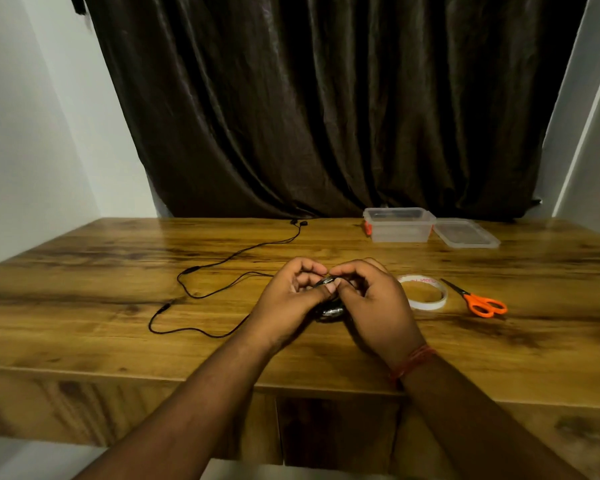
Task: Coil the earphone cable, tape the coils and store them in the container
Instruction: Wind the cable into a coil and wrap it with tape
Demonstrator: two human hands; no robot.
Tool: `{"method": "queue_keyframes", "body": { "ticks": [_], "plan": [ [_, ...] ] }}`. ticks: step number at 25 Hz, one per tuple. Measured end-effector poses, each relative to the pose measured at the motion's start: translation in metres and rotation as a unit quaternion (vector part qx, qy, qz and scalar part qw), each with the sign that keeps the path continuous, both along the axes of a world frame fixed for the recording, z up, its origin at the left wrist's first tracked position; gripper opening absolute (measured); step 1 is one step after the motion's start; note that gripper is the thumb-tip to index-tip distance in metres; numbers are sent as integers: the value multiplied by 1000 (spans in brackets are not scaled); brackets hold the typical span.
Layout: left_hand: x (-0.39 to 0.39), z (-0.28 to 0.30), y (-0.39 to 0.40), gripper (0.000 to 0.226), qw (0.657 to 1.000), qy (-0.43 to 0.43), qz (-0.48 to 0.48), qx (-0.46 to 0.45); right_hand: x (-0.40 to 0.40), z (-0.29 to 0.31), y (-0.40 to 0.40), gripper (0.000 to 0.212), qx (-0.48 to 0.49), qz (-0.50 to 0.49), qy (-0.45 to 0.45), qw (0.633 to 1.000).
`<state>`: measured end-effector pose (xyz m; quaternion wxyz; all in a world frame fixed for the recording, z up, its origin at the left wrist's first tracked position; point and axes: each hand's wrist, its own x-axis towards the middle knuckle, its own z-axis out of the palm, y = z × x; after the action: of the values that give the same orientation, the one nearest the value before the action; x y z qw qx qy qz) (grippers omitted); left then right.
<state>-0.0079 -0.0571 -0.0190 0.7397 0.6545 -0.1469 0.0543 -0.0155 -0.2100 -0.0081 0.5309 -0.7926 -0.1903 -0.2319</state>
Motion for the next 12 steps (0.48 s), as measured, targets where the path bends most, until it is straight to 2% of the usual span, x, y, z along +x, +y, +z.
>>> {"method": "queue_keyframes", "body": {
  "ticks": [4, 12],
  "plan": [
    [-2, 1, 3, 11, 999, 35, -24, -31, -2, 2, -2, 22, 15, 12, 22, 1000],
    [-4, 8, 6, 26, 996, 52, -30, -61, -2, 1, 1, 22, 77, 82, 76, 991]
  ]
}}
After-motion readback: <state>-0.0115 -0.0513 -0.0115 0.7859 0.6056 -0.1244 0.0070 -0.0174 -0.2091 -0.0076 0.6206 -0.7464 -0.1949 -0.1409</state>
